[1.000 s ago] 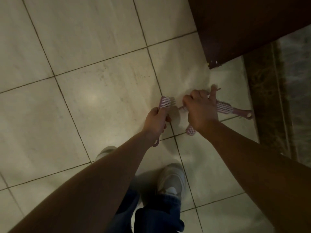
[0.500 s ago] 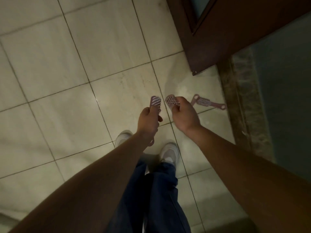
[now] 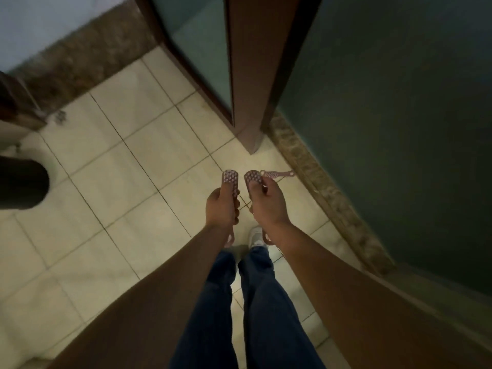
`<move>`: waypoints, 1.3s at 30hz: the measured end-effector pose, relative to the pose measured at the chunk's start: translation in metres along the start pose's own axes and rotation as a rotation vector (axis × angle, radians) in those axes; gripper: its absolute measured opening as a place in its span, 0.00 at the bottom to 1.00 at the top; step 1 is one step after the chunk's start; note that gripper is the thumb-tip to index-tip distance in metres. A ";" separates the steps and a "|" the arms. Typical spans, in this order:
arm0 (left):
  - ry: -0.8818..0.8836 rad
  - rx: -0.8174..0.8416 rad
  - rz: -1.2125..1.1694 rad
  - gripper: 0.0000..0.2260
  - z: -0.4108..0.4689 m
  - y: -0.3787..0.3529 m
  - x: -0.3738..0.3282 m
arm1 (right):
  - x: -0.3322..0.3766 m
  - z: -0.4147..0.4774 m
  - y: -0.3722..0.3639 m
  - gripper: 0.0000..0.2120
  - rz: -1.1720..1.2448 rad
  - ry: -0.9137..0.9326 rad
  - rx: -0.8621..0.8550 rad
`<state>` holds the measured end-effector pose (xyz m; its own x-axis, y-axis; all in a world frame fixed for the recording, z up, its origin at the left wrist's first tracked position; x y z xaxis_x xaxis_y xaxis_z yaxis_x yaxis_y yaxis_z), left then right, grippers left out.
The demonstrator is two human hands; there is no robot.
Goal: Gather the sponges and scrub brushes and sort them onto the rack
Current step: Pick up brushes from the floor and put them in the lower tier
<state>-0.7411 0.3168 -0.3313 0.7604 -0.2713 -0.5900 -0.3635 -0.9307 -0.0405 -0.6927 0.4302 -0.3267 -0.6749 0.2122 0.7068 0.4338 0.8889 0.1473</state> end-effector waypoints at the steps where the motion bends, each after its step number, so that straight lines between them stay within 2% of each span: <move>1: -0.004 0.013 0.006 0.13 -0.016 -0.008 -0.009 | 0.006 -0.016 0.010 0.14 0.045 -0.010 -0.021; 5: -0.050 0.092 0.043 0.14 -0.067 -0.045 -0.046 | 0.036 -0.066 0.054 0.15 0.128 -0.002 -0.115; 12: -0.143 0.241 0.253 0.13 -0.130 -0.115 -0.103 | 0.088 -0.119 0.124 0.13 0.338 0.073 -0.277; 16: -0.207 0.337 0.390 0.13 -0.155 -0.156 -0.129 | 0.101 -0.149 0.164 0.12 0.447 0.139 -0.408; 20: -0.246 0.437 0.482 0.15 -0.176 -0.192 -0.141 | 0.096 -0.173 0.203 0.14 0.525 0.146 -0.461; 26: -0.258 0.592 0.573 0.13 -0.206 -0.240 -0.135 | 0.079 -0.220 0.246 0.13 0.654 0.180 -0.641; 30: -0.272 0.743 0.740 0.13 -0.226 -0.266 -0.125 | 0.071 -0.262 0.258 0.11 0.735 0.214 -0.752; 39: -0.069 1.127 0.964 0.14 -0.308 -0.289 -0.046 | 0.016 -0.389 0.245 0.14 0.874 0.191 -1.068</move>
<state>-0.5053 0.5222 -0.0437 -0.0252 -0.6165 -0.7870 -0.9407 0.2811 -0.1901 -0.3654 0.4932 -0.0101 0.1013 0.3968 0.9123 0.9667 -0.2560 0.0040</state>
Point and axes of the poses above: each hand's wrist, its own z-axis towards the middle knuckle, its own y-axis out of the back of the hand, x = y × z, the point moved 8 cm from there along z, towards the middle knuckle, and after that the axes turned 8 degrees about x, right-handed, at the moved point
